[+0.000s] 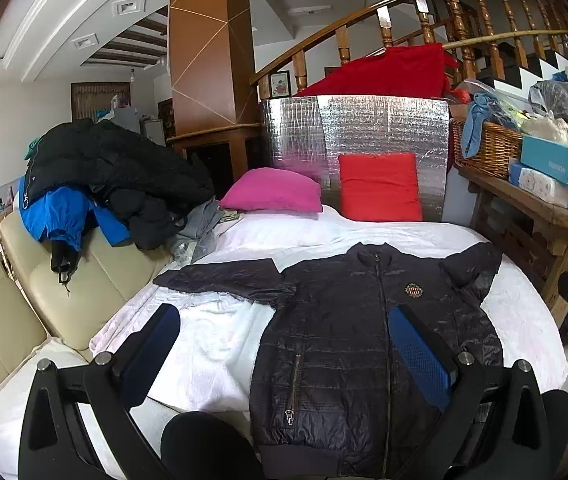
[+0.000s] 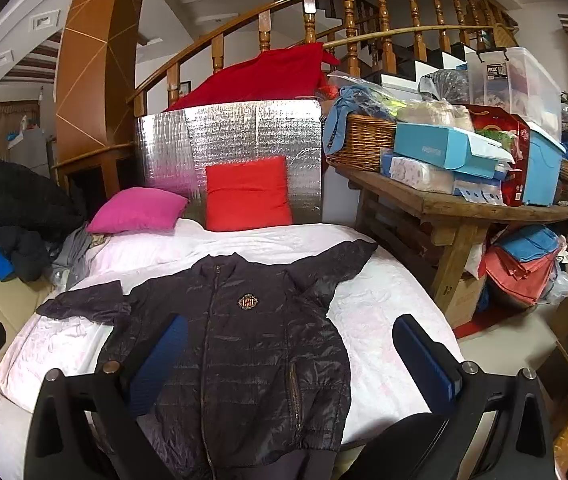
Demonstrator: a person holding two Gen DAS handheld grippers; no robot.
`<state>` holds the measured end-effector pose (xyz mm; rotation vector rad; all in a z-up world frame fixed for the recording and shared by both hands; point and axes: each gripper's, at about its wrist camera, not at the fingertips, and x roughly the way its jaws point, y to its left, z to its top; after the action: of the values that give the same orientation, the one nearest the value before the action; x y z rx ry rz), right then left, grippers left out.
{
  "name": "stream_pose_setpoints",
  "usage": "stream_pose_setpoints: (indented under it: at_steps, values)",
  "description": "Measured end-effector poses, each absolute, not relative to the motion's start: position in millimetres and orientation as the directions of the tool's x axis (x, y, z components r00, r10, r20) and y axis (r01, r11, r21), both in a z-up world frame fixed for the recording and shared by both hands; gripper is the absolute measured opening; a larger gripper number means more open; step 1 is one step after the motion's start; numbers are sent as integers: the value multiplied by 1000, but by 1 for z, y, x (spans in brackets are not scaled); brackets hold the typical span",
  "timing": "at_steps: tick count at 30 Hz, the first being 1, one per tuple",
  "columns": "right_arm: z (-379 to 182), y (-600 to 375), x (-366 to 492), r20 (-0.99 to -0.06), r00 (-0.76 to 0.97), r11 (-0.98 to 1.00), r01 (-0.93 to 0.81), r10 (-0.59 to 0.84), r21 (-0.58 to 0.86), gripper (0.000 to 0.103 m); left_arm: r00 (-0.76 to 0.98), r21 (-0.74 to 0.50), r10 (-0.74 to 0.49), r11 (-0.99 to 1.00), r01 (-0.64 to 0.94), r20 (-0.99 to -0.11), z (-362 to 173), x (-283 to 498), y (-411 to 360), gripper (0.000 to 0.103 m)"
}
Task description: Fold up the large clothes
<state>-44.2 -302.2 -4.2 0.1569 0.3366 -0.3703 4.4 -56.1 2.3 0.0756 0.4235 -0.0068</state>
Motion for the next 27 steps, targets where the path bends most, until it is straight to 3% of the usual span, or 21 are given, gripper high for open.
stream_pose_setpoints:
  at_steps: [27]
  values:
    - [-1,-300,-47,-338,874,916,394,-350,71,103,922,67,4,998,23,-386,2,6,-54,103]
